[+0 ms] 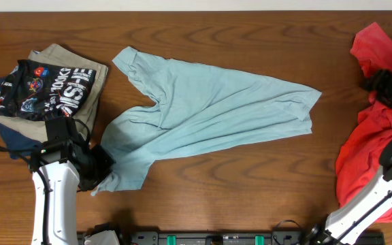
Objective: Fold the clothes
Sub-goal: 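Grasp the shirt's right corner with the right gripper and pull it right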
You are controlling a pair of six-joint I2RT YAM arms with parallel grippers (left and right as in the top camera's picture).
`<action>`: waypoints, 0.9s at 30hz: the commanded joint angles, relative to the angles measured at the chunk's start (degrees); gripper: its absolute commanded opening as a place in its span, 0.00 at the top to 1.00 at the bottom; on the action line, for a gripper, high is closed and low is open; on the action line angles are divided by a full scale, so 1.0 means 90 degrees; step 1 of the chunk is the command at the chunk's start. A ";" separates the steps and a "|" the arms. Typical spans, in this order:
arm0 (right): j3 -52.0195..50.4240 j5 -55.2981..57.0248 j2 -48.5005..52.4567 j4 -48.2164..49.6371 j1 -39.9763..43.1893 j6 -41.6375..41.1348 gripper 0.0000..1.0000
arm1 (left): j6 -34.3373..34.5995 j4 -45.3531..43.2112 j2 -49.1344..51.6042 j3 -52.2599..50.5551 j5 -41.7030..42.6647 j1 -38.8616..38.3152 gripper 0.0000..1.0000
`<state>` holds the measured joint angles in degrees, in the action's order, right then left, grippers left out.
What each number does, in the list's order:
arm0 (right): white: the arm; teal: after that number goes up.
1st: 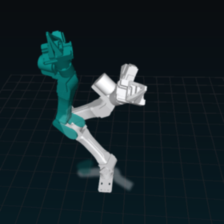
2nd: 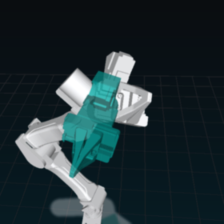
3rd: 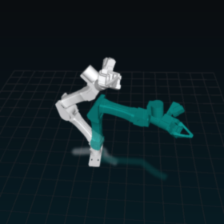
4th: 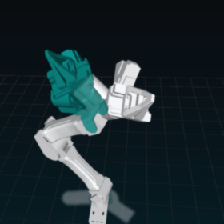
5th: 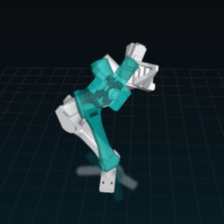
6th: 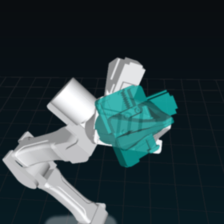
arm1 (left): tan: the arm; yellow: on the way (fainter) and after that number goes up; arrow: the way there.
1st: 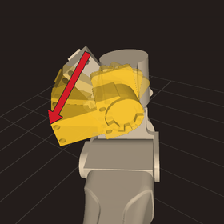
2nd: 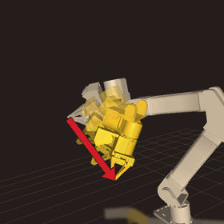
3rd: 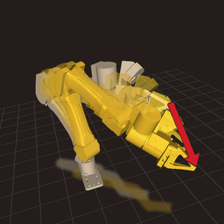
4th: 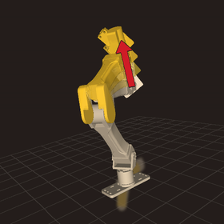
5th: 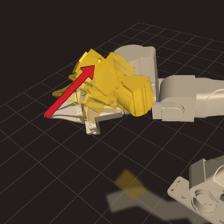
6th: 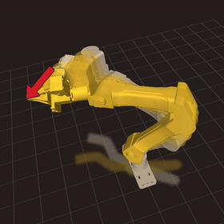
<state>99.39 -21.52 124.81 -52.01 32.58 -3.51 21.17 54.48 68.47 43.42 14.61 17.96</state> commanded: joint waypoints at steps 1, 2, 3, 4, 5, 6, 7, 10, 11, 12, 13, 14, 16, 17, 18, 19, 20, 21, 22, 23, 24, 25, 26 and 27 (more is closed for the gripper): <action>0.0109 -0.0561 -0.0393 -0.0787 -0.0391 0.0675 0.34 | 0.0036 0.0010 -0.0024 -0.0002 -0.0083 0.0034 0.94; 0.0100 -0.0389 -0.0393 -0.1156 -0.0522 0.0753 0.35 | 0.0036 0.0010 -0.0024 -0.0002 -0.0083 0.0034 0.94; 0.0032 -0.0253 -0.0391 -0.1416 -0.0670 0.0760 0.35 | 0.0036 0.0010 -0.0024 -0.0002 -0.0083 0.0034 0.94; -0.0068 -0.0255 -0.0391 -0.1525 -0.0801 0.0763 0.35 | 0.0036 0.0007 -0.0024 -0.0002 -0.0083 0.0034 0.94; -0.0187 -0.0279 -0.0391 -0.1586 -0.0954 0.0823 0.35 | 0.0036 0.0010 -0.0024 -0.0002 -0.0083 0.0034 0.94; -0.0291 -0.0277 -0.0391 -0.1603 -0.1093 0.0862 0.35 | 0.0036 0.0010 -0.0024 -0.0002 -0.0083 0.0034 0.94; -0.0420 -0.0270 -0.0391 -0.1540 -0.1258 0.0882 0.34 | 0.0036 0.0010 -0.0024 -0.0002 -0.0083 0.0034 0.94; -0.0811 -0.0250 -0.0391 -0.1156 -0.1722 0.0925 0.34 | 0.0036 0.0017 -0.0024 -0.0002 -0.0083 0.0032 0.94; -0.0981 -0.0238 -0.0391 -0.0945 -0.1904 0.0923 0.34 | 0.0036 0.0019 -0.0024 -0.0002 -0.0083 0.0032 0.94; -0.1088 -0.0216 -0.0391 -0.0792 -0.2016 0.0889 0.35 | 0.0036 0.0019 -0.0024 -0.0002 -0.0083 0.0032 0.94; -0.1222 -0.0104 -0.0391 -0.0566 -0.2166 0.0736 0.36 | 0.0036 0.0022 -0.0024 -0.0002 -0.0080 0.0034 0.94; -0.1365 0.0102 -0.0391 -0.0284 -0.2331 0.0474 0.37 | 0.0036 0.0032 -0.0024 -0.0002 -0.0080 0.0032 0.94; -0.1588 0.0384 -0.0391 0.0194 -0.2572 0.0175 0.37 | 0.0036 0.0049 -0.0024 -0.0002 -0.0083 0.0032 0.94; -0.1683 0.0464 -0.0391 0.0488 -0.2710 0.0039 0.42 | 0.0034 0.0061 -0.0024 -0.0002 -0.0083 0.0034 0.94; -0.1741 0.0464 -0.0391 0.0724 -0.2803 -0.0051 0.52 | 0.0034 0.0061 -0.0024 -0.0002 -0.0080 0.0032 0.94; -0.1783 0.0461 -0.0391 0.1008 -0.2912 -0.0153 0.72 | 0.0036 0.0061 -0.0024 -0.0002 -0.0083 0.0032 0.94; -0.1780 0.0461 -0.0391 0.1241 -0.2994 -0.0211 0.92 | 0.0036 0.0061 -0.0024 -0.0002 -0.0080 0.0032 0.94; -0.1736 0.0459 -0.0393 0.1576 -0.3094 -0.0294 0.99 | 0.0036 0.0058 -0.0024 -0.0002 -0.0080 0.0032 0.94; -0.1683 0.0459 -0.0406 0.1775 -0.3145 -0.0357 0.99 | 0.0036 0.0058 -0.0024 -0.0002 -0.0080 0.0034 0.94; -0.1579 0.0461 -0.0415 0.2050 -0.3203 -0.0432 0.99 | 0.0036 0.0058 -0.0024 -0.0002 -0.0080 0.0032 0.94; -0.1474 0.0461 -0.0435 0.2305 -0.3242 -0.0512 0.99 | 0.0036 0.0061 -0.0024 -0.0002 -0.0083 0.0032 0.94; -0.1328 0.0464 -0.0464 0.2606 -0.3266 -0.0590 0.99 | 0.0036 0.0061 -0.0024 -0.0002 -0.0080 0.0032 0.94; -0.1192 0.0469 -0.0483 0.2856 -0.3271 -0.0678 0.99 | 0.0036 0.0058 -0.0024 -0.0002 -0.0080 0.0032 0.94; -0.1018 0.0469 -0.0512 0.3116 -0.3269 -0.0792 0.99 | 0.0036 0.0058 -0.0024 -0.0002 -0.0080 0.0034 0.94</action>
<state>85.60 -18.15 121.56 -27.20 3.36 -6.52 21.15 54.85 68.47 43.42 14.61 17.96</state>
